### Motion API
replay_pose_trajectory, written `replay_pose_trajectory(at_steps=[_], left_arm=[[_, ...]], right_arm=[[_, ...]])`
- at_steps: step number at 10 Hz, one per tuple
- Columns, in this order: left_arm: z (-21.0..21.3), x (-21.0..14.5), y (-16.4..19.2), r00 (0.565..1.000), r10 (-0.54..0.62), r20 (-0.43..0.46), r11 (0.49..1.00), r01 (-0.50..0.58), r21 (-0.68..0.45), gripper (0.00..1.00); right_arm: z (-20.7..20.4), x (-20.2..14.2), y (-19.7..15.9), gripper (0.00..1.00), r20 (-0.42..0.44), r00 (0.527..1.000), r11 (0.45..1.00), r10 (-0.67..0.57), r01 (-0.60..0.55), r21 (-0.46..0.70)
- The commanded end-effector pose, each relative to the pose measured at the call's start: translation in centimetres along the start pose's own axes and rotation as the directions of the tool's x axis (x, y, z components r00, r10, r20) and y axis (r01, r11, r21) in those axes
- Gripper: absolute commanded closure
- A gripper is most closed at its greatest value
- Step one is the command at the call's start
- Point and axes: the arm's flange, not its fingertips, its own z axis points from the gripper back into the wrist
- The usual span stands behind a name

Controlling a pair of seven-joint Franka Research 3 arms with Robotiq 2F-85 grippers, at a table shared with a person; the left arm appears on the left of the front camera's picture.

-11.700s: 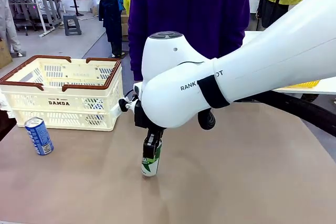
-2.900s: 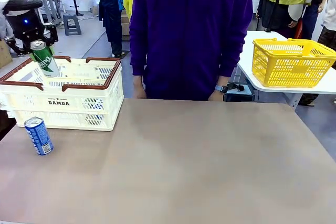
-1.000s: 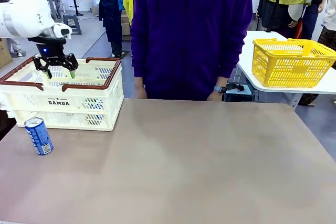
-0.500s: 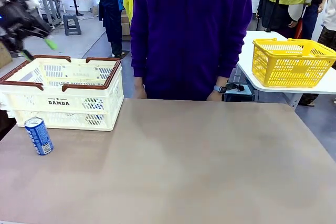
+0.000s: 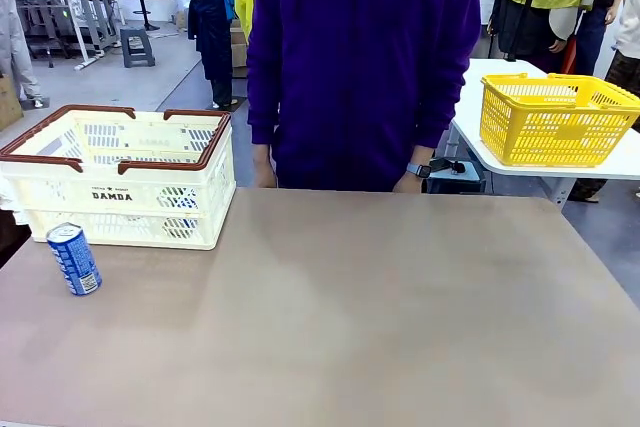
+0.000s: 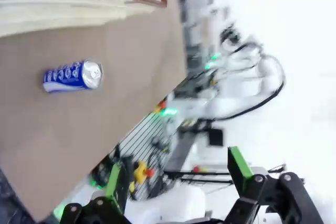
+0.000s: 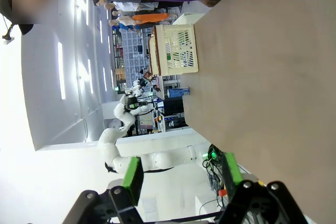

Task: Place the drinks into the Shopping basket.
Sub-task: Pick up one drink and place it into the Shopping basket.

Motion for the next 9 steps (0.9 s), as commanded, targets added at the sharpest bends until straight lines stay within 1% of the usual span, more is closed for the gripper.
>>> replay_pose_trajectory(at_steps=[1,9], left_arm=[[-1.60,0.72,-5.20,0.996,-0.015,-0.088,0.990,0.028,0.142,0.00],[-1.60,0.72,-5.20,0.996,-0.015,-0.088,0.990,0.028,0.142,0.00]], right_arm=[[-0.01,-0.15,0.13,0.20,0.000,1.000,1.000,0.024,-0.024,-0.012],[-0.01,-0.15,0.13,0.20,0.000,1.000,1.000,0.024,-0.024,-0.012]])
